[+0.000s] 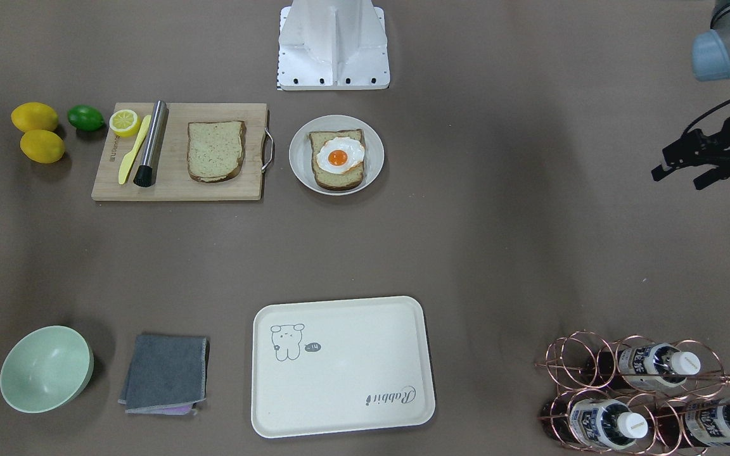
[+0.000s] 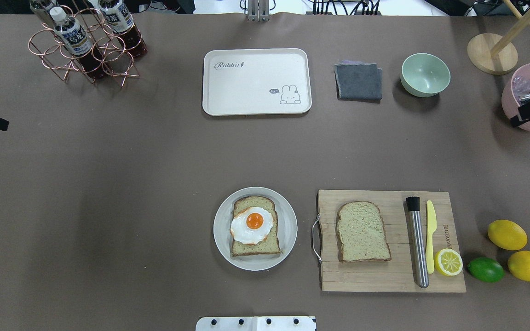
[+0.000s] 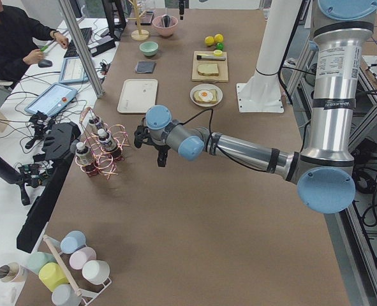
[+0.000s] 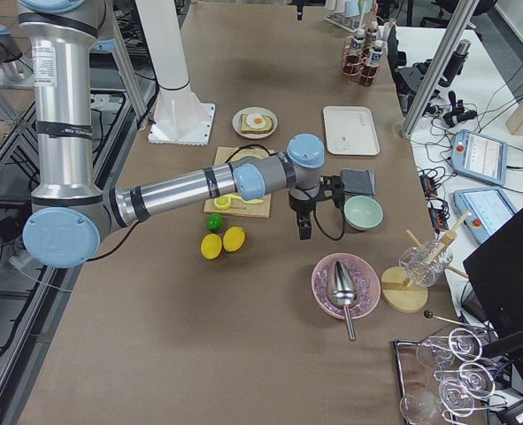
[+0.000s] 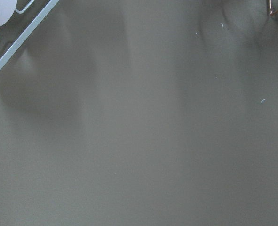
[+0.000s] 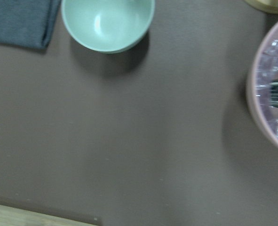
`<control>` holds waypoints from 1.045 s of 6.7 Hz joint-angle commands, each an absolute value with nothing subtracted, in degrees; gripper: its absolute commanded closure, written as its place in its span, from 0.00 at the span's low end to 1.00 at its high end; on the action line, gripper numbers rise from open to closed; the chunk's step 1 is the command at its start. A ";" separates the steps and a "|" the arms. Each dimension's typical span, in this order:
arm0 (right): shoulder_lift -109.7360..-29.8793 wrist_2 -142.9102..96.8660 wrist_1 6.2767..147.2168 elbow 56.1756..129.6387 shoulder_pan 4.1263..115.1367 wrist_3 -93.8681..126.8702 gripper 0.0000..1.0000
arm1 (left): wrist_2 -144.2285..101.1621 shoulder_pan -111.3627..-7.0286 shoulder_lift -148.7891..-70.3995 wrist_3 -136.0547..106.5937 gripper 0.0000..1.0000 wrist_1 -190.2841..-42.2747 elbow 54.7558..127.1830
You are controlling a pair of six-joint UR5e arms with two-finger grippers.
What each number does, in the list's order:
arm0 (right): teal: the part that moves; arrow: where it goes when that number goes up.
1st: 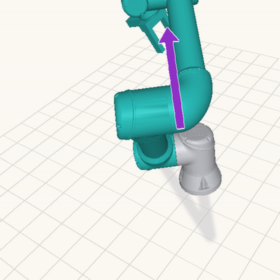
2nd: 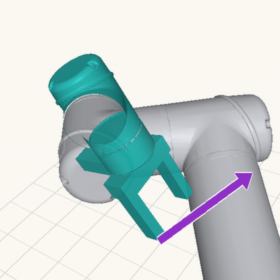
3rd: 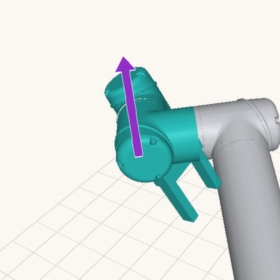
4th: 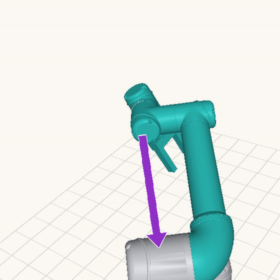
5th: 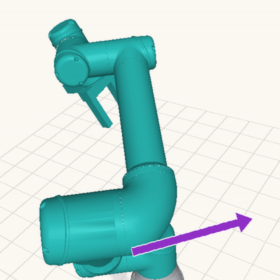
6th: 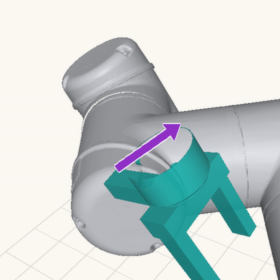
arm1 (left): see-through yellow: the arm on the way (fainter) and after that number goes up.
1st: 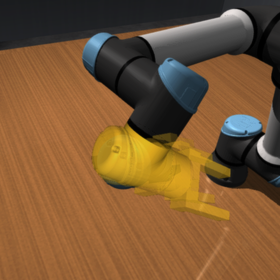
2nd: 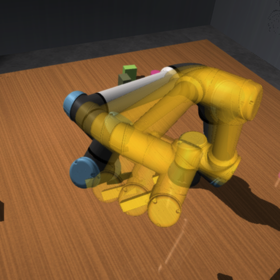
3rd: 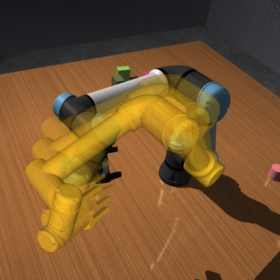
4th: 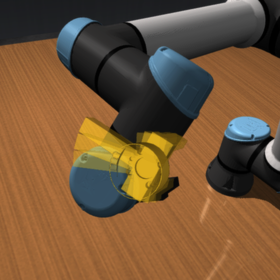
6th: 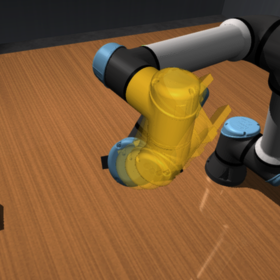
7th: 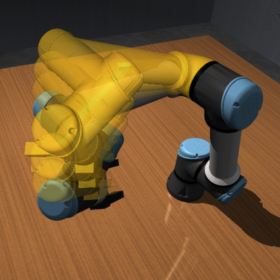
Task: Make sandwich and place on tray
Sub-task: 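Move both arms in over the table toward the plate and cutting board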
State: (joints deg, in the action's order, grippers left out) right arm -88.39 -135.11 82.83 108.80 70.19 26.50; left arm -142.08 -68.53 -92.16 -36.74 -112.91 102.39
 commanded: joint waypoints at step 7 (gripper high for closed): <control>-84.02 -119.13 60.29 110.47 35.47 64.31 0.01 | -119.71 -38.94 -107.23 -74.27 0.02 -133.51 99.93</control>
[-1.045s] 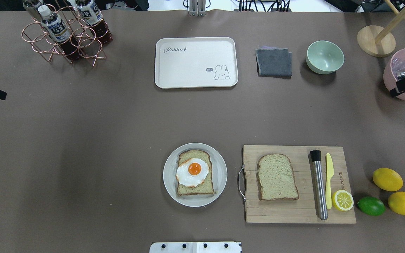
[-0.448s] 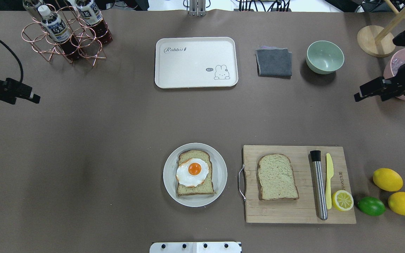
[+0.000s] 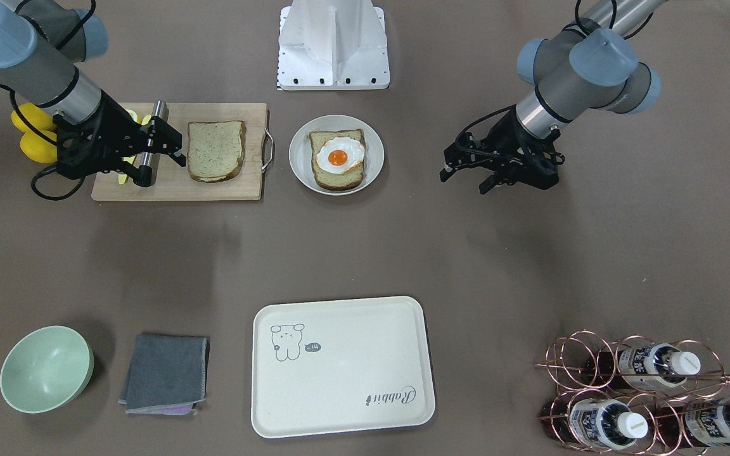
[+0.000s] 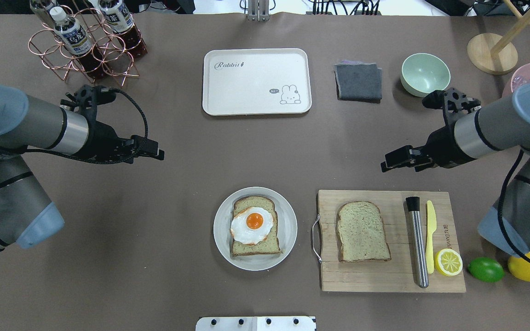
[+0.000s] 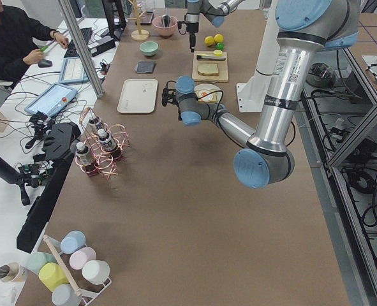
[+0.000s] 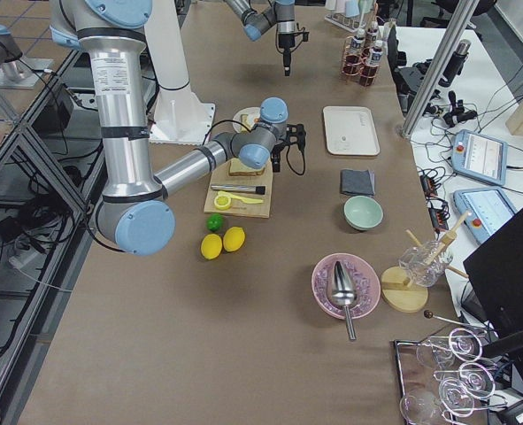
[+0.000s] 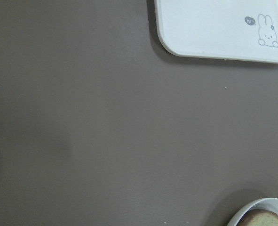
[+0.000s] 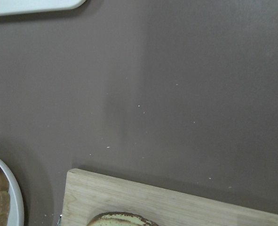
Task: Make sandwich and place on tray
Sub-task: 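Move both arms in over the table toward the plate and cutting board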
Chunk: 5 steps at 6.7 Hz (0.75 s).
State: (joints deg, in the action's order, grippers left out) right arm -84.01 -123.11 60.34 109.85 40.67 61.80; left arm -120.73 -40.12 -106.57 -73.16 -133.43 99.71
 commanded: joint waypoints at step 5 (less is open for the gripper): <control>-82.63 -119.97 60.29 112.15 33.57 65.74 0.01 | -119.62 -39.11 -109.50 -74.45 0.02 -133.68 100.20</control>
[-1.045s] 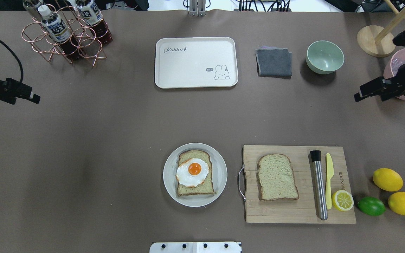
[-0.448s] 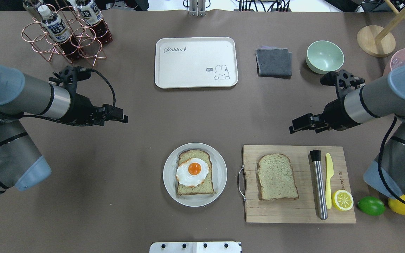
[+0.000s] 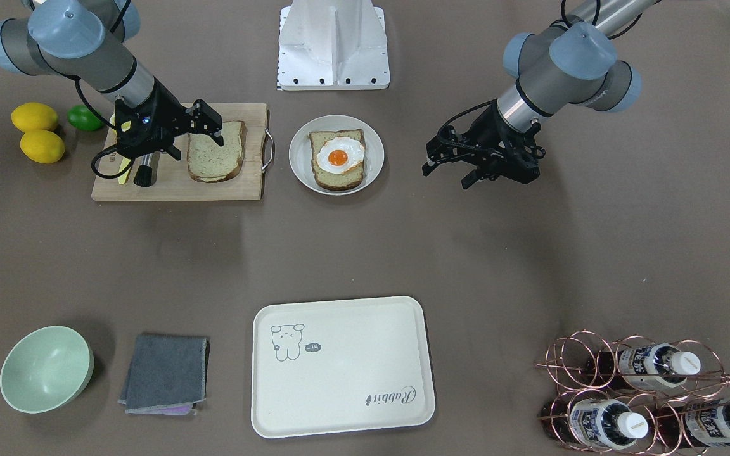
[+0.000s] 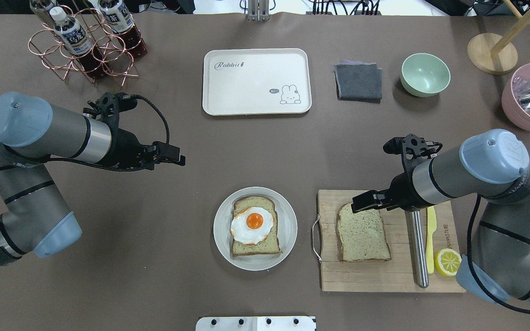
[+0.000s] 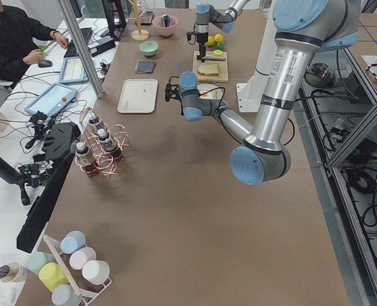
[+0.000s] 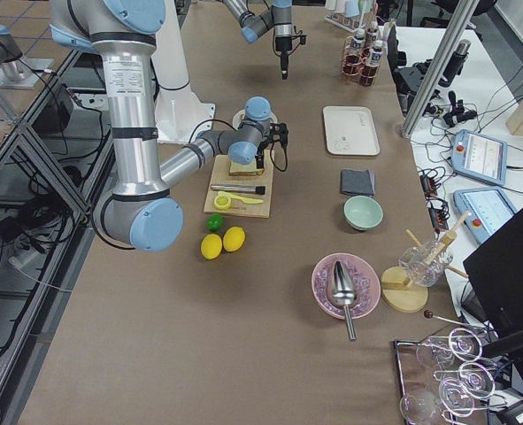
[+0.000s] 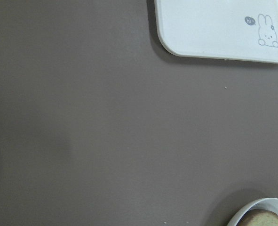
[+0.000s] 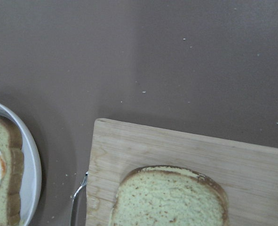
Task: Make sandwich and place on tray
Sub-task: 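Move both arms in over the table toward the plate and cutting board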
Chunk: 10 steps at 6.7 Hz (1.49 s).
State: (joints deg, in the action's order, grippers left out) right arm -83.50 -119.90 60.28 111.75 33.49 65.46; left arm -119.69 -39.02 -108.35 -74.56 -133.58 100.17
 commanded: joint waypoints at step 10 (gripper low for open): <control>-81.56 -127.88 60.21 111.81 44.74 73.37 0.00 | -112.14 -39.11 -112.06 -76.82 0.02 -129.91 101.26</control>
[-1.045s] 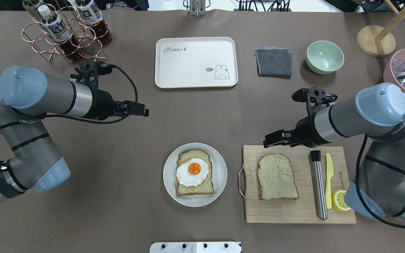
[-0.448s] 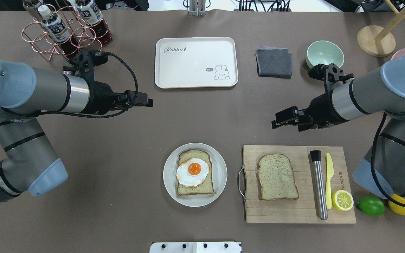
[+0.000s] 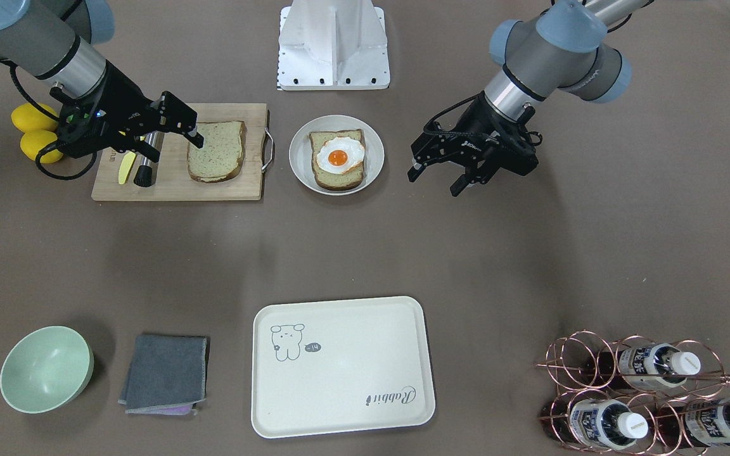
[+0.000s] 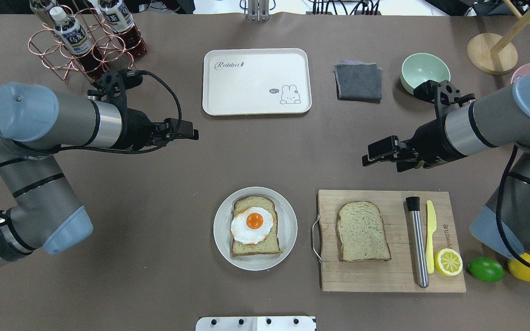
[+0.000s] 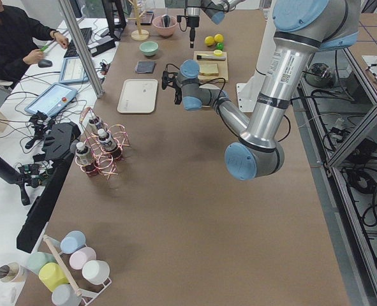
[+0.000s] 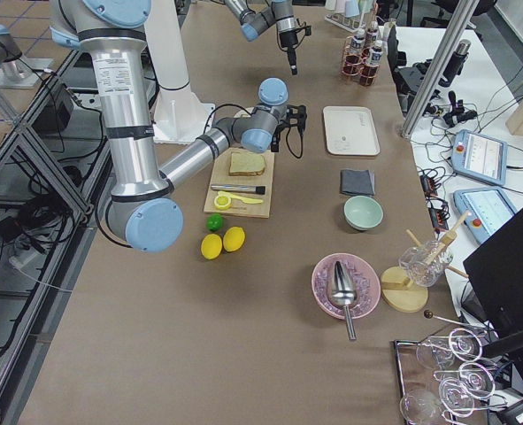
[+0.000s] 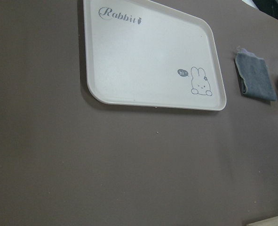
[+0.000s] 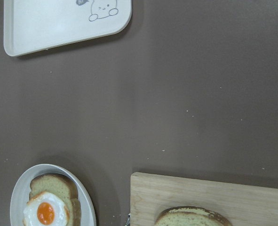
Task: Make sandwich and place on tray
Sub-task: 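Lower the right gripper onto the bread slice on the cutting board and grasp it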
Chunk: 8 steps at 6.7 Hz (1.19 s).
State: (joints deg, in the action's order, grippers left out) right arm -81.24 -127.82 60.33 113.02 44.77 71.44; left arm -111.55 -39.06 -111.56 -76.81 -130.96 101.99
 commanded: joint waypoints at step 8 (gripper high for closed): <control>-89.65 -122.56 49.31 107.50 35.98 73.21 0.00 | -118.22 -40.25 -116.63 -75.07 0.02 -134.47 98.61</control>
State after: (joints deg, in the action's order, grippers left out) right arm -89.25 -125.88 49.31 107.99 38.77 73.18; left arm -118.05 -39.30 -116.72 -76.16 -134.52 98.67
